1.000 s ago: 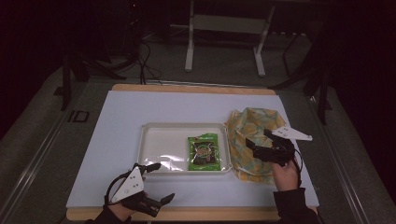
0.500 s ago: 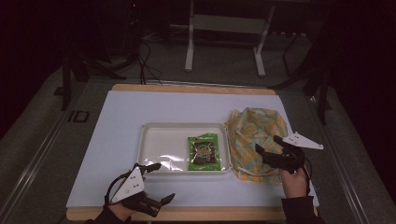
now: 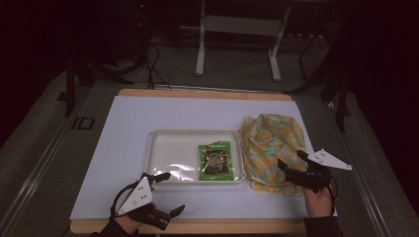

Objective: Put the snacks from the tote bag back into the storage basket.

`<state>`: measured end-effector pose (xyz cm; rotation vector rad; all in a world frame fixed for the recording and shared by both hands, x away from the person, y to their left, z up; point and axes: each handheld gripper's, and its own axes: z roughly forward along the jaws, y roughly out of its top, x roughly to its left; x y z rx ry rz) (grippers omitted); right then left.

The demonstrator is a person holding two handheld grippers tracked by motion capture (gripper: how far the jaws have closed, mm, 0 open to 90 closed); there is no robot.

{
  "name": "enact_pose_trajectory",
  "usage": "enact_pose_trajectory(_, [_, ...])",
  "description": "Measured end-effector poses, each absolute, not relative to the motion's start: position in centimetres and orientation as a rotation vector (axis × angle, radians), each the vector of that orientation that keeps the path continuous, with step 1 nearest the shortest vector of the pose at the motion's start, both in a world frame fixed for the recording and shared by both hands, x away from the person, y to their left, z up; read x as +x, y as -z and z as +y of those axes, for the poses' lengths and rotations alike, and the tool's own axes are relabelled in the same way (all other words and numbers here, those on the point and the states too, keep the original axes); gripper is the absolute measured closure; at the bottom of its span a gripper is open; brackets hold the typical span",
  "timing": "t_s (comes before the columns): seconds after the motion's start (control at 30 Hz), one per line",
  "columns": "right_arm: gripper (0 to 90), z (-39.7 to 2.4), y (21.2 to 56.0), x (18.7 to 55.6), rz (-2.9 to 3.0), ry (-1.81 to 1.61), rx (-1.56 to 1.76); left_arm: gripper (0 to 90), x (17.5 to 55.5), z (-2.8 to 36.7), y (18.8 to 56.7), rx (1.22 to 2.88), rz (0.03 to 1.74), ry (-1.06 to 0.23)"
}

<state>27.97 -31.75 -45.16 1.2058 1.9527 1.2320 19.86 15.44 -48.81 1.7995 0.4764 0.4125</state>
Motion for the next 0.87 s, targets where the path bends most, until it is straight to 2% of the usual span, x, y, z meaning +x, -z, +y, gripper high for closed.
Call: enact_pose_trajectory(0.87, [15.2, -32.59, 45.76, 27.93, 1.9, -1.238, 1.181, 1.1, 19.82, 15.48, 48.67, 1.796, 0.468, -0.41])
